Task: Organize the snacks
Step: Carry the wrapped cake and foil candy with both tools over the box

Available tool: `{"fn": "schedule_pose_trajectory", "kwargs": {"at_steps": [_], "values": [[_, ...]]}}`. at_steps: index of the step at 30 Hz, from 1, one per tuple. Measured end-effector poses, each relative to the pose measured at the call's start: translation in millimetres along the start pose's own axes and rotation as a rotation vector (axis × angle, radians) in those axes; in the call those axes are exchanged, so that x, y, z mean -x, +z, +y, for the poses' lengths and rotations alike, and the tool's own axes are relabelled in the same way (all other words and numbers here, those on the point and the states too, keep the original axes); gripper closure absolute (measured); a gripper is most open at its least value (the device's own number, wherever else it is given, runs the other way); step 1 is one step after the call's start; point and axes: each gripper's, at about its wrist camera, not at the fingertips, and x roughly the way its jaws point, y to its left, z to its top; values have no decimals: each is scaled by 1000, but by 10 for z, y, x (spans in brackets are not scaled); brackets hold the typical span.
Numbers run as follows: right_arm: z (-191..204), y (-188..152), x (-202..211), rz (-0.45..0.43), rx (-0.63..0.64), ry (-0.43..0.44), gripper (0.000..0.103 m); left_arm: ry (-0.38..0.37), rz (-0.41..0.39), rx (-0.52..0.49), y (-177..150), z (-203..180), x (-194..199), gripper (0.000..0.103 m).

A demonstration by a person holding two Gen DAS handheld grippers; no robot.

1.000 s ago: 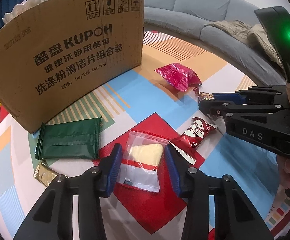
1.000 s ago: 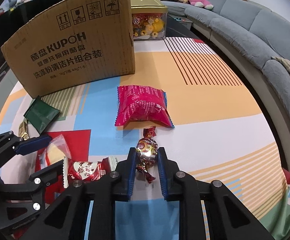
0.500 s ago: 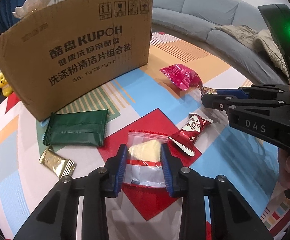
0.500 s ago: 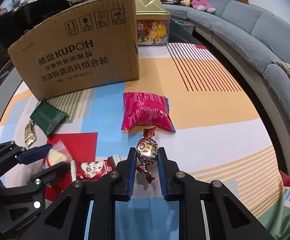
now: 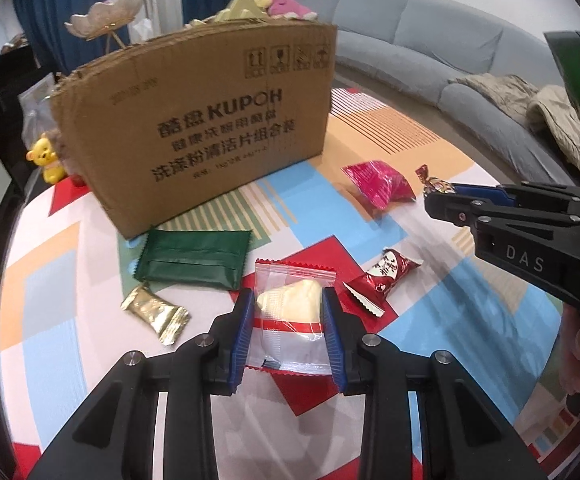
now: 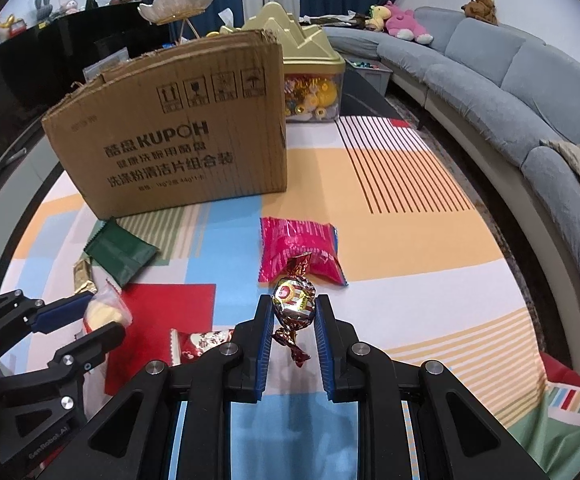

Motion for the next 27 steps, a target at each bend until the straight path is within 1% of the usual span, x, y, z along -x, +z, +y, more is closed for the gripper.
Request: {"fn": "schedule_pose_trajectory", "kwargs": {"at_steps": [8,16,21,27], "values": [[28,62,202,-39,12,12,81,71,-29,54,52,59,233,70],[85,156,421,-77,25,25,81,121,-63,94,114,99,476,70],[137,222,541,-101,38,34,81,148,-92,124,203,149,652,70],[183,308,682,-131,47,43,81,177,-123,137,304,177,794,69]]}}
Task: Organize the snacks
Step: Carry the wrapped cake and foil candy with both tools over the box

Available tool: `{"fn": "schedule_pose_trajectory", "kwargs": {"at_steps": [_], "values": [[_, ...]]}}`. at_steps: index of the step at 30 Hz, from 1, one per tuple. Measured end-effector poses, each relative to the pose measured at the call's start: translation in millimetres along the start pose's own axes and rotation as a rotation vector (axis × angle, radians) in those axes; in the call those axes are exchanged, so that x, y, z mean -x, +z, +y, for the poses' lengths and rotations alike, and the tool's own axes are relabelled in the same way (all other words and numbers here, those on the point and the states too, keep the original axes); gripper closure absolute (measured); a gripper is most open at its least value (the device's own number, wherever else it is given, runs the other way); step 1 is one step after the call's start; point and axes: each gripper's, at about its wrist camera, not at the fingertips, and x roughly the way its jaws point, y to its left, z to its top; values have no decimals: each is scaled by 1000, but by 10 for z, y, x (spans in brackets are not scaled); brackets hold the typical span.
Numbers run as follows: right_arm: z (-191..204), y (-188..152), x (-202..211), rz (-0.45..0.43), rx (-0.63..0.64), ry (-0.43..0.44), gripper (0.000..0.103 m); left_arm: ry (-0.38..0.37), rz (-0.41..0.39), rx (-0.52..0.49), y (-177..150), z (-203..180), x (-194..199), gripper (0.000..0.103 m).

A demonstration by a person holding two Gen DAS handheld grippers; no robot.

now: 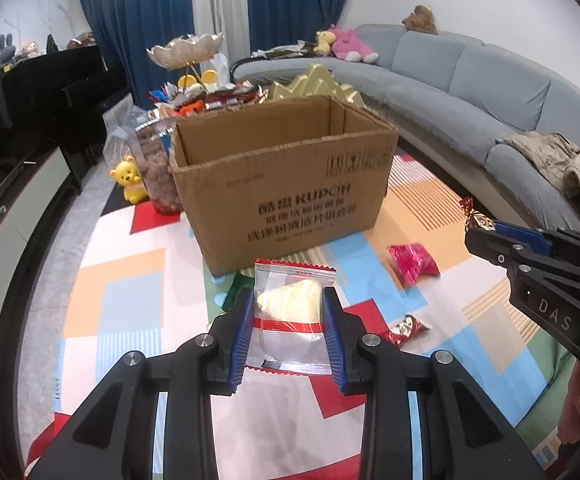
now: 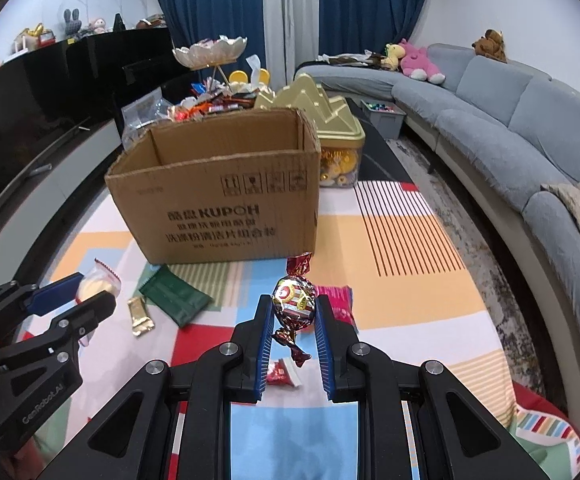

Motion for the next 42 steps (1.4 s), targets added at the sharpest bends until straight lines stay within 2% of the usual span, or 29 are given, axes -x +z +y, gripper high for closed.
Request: {"fn": "schedule_pose_trajectory", "kwargs": {"at_steps": [24,42], "values": [[146,636,302,-123,40,29,81,72,-109,76,630,183,280,70],[259,1184,172,-165,81,52,81,100,-170,99,1184,291,187,70]]}}
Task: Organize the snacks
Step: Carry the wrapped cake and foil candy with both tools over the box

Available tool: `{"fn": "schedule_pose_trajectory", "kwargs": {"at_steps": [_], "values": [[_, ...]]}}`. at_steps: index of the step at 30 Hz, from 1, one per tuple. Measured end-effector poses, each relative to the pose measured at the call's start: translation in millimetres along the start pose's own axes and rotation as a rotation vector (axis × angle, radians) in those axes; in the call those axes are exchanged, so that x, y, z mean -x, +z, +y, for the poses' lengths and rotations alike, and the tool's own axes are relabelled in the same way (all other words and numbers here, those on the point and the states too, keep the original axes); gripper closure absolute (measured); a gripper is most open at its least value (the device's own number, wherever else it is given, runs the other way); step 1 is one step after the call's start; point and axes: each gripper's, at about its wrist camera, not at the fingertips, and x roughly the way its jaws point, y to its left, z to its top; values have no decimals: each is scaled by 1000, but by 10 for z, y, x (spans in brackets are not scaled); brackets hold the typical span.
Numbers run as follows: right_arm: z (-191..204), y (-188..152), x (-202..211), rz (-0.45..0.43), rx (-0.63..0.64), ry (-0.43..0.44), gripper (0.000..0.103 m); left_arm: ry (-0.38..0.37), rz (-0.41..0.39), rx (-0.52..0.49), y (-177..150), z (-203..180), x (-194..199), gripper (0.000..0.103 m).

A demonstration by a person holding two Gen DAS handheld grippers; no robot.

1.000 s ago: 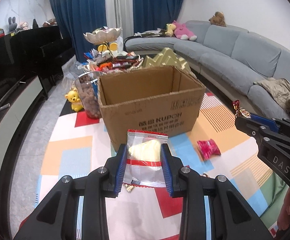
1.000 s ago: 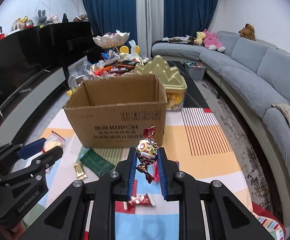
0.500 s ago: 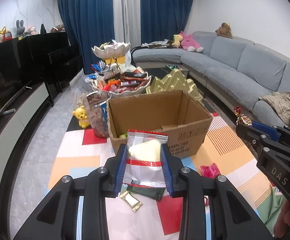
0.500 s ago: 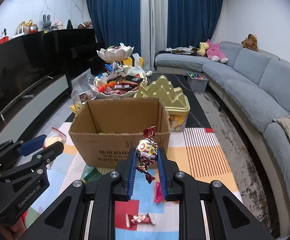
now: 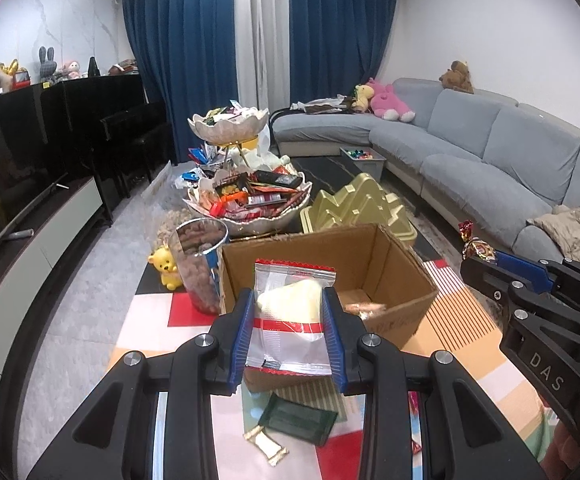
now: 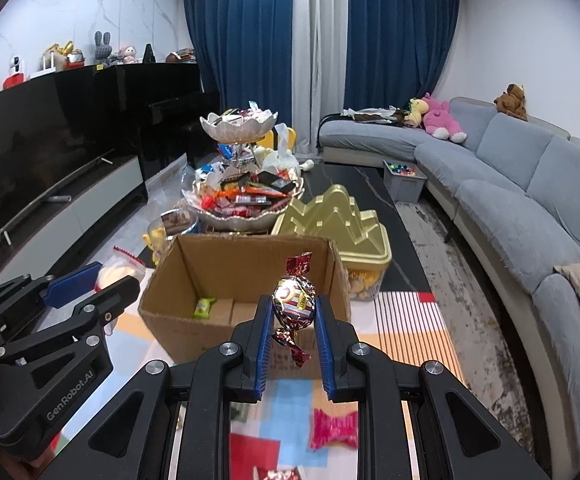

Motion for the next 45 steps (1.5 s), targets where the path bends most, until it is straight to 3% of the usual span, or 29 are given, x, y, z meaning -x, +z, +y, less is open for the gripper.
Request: {"fn": "schedule_pose_trajectory", "kwargs": {"at_steps": [16,28,45], "values": [[-26,294,-453,31,11,12,81,5,8,9,253,68,-457,69],[-35,338,-811,75,20,18,81,11,49,37,215,148,-808,69],[4,349,-983,95,38,30,81,5,68,43,206,183,-975,68]]}}
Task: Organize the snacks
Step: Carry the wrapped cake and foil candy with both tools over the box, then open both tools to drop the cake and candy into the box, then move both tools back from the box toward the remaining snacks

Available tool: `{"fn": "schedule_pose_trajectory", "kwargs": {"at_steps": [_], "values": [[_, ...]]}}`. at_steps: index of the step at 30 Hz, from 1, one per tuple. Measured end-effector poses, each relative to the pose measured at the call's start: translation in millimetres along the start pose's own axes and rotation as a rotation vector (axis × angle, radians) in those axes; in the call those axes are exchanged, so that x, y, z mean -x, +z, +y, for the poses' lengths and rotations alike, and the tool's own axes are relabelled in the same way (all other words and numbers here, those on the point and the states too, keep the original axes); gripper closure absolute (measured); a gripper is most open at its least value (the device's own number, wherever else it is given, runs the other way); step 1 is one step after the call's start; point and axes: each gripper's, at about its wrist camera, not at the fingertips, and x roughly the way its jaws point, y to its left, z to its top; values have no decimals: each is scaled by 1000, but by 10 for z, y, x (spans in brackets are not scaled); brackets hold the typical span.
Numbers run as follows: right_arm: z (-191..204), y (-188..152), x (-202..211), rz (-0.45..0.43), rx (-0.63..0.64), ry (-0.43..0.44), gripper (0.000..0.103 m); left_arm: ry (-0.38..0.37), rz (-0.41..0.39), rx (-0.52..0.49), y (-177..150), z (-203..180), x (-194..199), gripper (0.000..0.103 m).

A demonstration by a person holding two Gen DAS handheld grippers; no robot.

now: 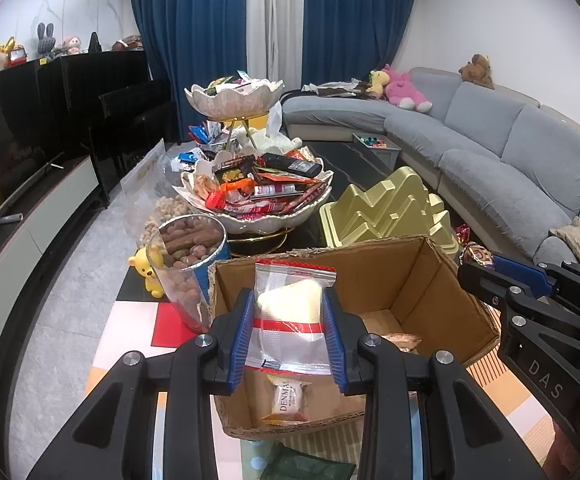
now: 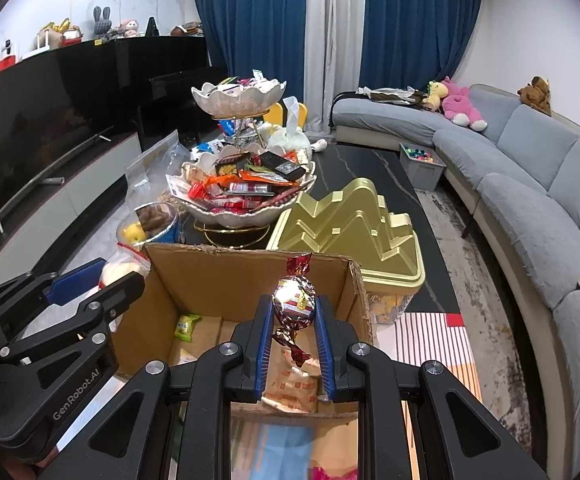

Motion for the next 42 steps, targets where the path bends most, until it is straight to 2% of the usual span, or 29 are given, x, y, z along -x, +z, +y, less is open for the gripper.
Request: {"fn": "schedule_pose_trajectory", "kwargs": {"at_steps": [4,5,6,7,8,12,15,18,23,32,42], "values": [[7,9,-5,-8,7,-7,81,-4,3,-7,-18,-2,-18,65],[2,11,5,-11,6,-5,80,-3,1,-9,-22,-2,-14,62],[-2,13,7,-11,7,-6,78,0,-1,-10,-22,-4,-3,54],[-6,14,9,-11,10,-6,74,4,-4,-8,-23,-1,11,46],[-9,14,12,-12,12,-6,64,5,-7,-7,-24,2,22,43],[-30,14,60,-32,5,-14,41,15,-5,-6,-31,24,33,37],[-50,26,83,-40,-3,-23,33,20,-3,2,-46,54,43,34],[-56,31,103,-45,-3,-31,30,25,-6,8,-61,80,77,31],[-53,17,155,-51,-4,-42,25,31,-6,10,-84,110,148,30],[-14,-42,308,-50,-12,-56,24,60,-22,18,-136,177,368,19],[20,-168,490,-41,-30,-65,24,94,-13,30,-224,213,599,18]]}}
